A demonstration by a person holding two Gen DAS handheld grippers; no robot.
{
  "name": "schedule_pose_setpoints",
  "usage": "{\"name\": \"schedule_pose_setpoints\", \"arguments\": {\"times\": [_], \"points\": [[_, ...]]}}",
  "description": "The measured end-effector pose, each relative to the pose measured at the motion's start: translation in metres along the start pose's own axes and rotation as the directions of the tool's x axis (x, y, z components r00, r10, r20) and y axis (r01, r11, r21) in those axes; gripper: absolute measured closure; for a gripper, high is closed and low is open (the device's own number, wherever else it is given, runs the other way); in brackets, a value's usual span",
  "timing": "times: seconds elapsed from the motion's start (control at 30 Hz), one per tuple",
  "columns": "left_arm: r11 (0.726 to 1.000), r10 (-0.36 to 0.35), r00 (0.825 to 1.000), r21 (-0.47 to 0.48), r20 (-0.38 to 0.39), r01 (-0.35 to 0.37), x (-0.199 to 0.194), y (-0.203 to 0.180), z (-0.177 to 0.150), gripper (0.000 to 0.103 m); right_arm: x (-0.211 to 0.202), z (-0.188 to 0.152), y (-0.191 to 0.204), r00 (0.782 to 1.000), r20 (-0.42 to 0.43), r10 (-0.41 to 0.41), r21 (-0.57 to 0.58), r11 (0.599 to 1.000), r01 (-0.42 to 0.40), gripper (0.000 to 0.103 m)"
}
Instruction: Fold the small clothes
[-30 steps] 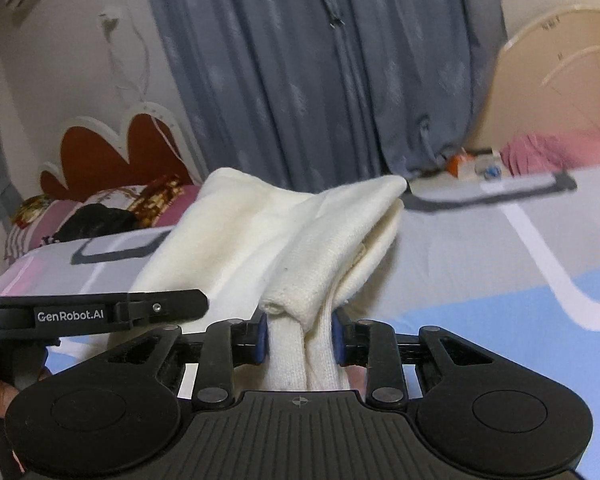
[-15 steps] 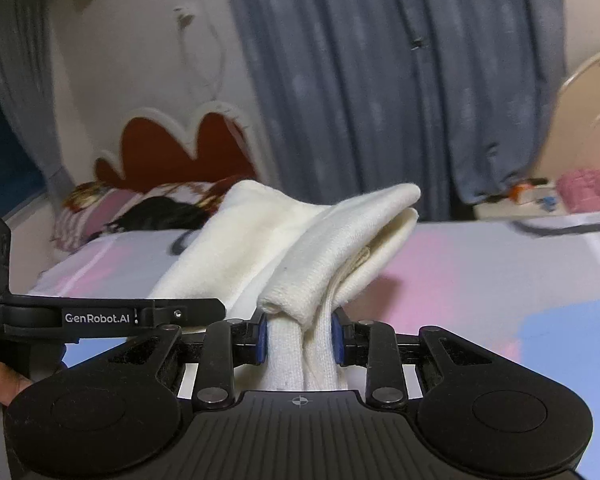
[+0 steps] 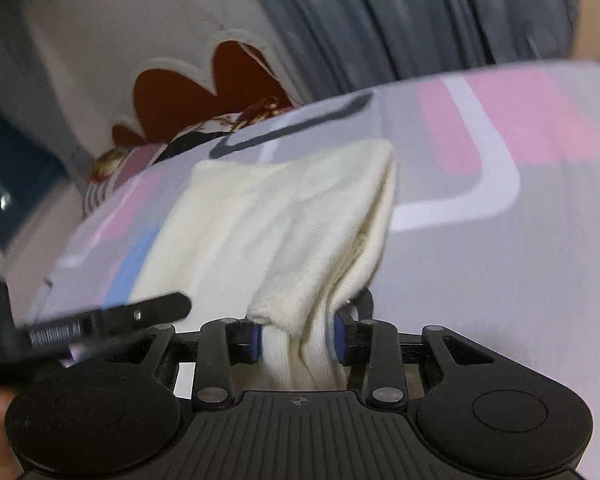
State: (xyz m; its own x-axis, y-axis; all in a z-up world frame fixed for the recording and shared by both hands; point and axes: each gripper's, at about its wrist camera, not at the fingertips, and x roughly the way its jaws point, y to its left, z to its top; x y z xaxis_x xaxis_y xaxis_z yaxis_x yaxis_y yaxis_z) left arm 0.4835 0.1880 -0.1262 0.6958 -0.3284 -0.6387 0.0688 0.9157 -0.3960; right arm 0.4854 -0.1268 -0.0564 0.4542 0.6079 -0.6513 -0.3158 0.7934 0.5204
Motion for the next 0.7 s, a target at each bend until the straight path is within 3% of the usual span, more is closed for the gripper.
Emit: {"name": "schedule_pose_setpoints", "arguments": {"times": [0.1,0.17,0.23,0.27,0.3,0.37,0.43,0.5,0.53,0.7], "points": [[1.0,0.004,1.0,-0.022,-0.02,-0.004,-0.006,0.002,0.003,0.036,0.0,0.006,0.003,0.999,-0.001,-0.037,0.021,0.999,0.037,0.063],[1.0,0.029,1.0,-0.007,0.008,-0.029,-0.025,0.006,0.011,0.039,-0.019,0.002,0.0,0.997,0.017,-0.071,0.058,0.996,0.07,0.06],[0.999,0.04,0.997,0.026,0.065,-0.042,-0.045,0.003,0.019,0.058,-0.041,0.005,0.004,0.991,0.073,-0.111,0.09,0.991,0.104,0.06],[0.999,0.027,0.997,0.043,0.072,-0.03,-0.048,-0.002,0.024,0.067,-0.049,0.006,0.005,0.989,0.097,-0.11,0.093,0.991,0.101,0.067],[0.997,0.016,0.997,0.075,0.077,-0.022,-0.047,-0.01,0.03,0.069,-0.053,0.009,0.009,0.987,0.119,-0.104,0.077,0.992,0.096,0.088],[0.99,-0.007,0.998,0.141,0.07,-0.003,-0.039,-0.026,0.037,0.069,-0.049,0.014,0.025,0.985,0.132,-0.115,0.014,0.993,0.115,0.099],[0.985,-0.027,0.999,0.173,0.031,0.021,-0.019,-0.038,0.041,0.068,-0.033,0.015,0.041,0.983,0.123,-0.134,-0.072,0.987,0.144,0.099],[0.98,0.017,0.999,0.201,-0.032,-0.01,0.009,-0.041,0.039,0.067,-0.005,0.014,0.045,0.974,0.09,-0.208,-0.143,0.965,0.219,0.099],[0.974,0.028,0.998,0.224,-0.048,-0.016,0.016,-0.037,0.031,0.07,0.005,0.011,0.038,0.967,0.057,-0.248,-0.168,0.952,0.254,0.099],[0.953,0.049,0.999,0.299,-0.022,-0.04,-0.004,-0.051,0.02,0.07,0.013,0.014,0.031,0.961,0.04,-0.275,-0.185,0.943,0.277,0.099]]}}
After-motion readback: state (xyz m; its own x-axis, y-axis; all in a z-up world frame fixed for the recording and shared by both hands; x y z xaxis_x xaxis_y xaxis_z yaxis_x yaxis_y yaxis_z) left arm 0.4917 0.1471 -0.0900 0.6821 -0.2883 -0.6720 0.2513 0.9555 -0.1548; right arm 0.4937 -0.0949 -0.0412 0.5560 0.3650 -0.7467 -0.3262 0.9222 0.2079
